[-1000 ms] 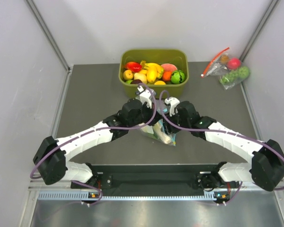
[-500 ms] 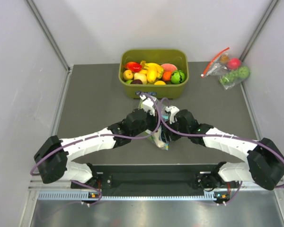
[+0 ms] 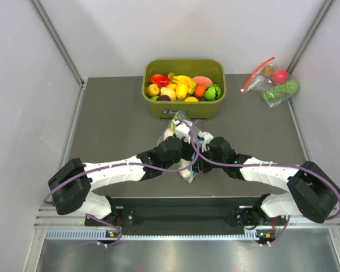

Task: Open the zip-top bag and remove the fake food

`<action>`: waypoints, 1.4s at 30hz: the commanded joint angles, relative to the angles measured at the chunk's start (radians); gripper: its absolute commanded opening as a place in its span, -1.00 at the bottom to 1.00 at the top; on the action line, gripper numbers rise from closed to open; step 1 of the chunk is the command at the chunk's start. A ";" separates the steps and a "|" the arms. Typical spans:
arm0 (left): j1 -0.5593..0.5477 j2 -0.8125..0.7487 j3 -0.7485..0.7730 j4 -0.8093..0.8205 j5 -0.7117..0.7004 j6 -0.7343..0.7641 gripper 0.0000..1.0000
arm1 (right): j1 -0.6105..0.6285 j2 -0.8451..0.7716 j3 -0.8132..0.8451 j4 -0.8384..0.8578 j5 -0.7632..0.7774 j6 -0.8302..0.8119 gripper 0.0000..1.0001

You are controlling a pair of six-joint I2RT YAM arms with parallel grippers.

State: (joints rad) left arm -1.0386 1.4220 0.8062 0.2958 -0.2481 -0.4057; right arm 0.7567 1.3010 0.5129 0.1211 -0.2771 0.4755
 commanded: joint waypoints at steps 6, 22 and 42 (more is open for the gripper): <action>-0.035 -0.134 0.015 0.074 -0.023 0.085 -0.08 | 0.033 0.006 0.006 0.094 0.003 0.014 -0.57; -0.002 -0.341 -0.196 -0.129 -0.260 -0.080 0.44 | 0.033 0.004 0.019 0.075 0.029 0.015 -0.55; 0.157 -0.092 -0.372 0.247 0.055 -0.320 0.35 | 0.033 -0.012 0.015 0.081 0.035 0.038 -0.45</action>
State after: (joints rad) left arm -0.8906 1.2942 0.4465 0.4141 -0.2619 -0.6632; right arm 0.7723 1.3045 0.5098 0.1497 -0.2481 0.5018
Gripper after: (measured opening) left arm 0.686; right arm 0.267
